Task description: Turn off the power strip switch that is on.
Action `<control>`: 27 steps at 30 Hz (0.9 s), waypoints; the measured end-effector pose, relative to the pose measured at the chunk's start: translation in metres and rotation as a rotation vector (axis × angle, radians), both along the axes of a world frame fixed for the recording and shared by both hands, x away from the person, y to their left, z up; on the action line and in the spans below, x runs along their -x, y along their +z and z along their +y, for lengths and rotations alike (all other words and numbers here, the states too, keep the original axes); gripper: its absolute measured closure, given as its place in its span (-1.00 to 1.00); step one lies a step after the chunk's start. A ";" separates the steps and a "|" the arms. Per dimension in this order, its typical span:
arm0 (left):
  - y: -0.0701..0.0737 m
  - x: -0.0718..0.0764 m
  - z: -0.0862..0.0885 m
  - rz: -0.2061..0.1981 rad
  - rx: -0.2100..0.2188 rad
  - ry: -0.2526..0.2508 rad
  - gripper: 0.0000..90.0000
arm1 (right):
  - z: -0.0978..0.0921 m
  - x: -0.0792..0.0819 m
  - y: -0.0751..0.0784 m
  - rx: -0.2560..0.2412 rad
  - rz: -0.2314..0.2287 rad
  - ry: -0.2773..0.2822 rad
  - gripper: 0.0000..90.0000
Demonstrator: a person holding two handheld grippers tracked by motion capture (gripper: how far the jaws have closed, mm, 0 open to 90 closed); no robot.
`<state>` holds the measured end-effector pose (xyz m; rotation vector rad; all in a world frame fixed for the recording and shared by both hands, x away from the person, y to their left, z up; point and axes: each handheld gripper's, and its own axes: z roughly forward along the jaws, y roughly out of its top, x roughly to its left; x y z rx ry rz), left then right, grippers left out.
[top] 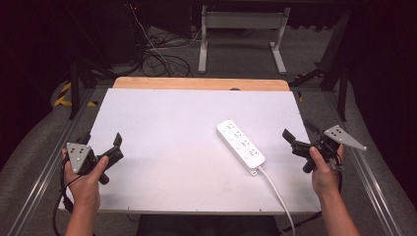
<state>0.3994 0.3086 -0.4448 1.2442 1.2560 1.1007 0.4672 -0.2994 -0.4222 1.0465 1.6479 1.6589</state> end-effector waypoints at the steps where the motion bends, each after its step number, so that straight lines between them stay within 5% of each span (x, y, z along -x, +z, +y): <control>1: 0.000 0.000 0.000 0.000 0.000 0.000 -0.92 | 0.000 0.000 0.000 -0.001 -0.003 -0.001 -0.96; 27: 0.001 0.005 0.004 -0.005 0.005 0.005 -0.92 | 0.004 -0.001 -0.003 0.010 0.015 -0.001 -0.97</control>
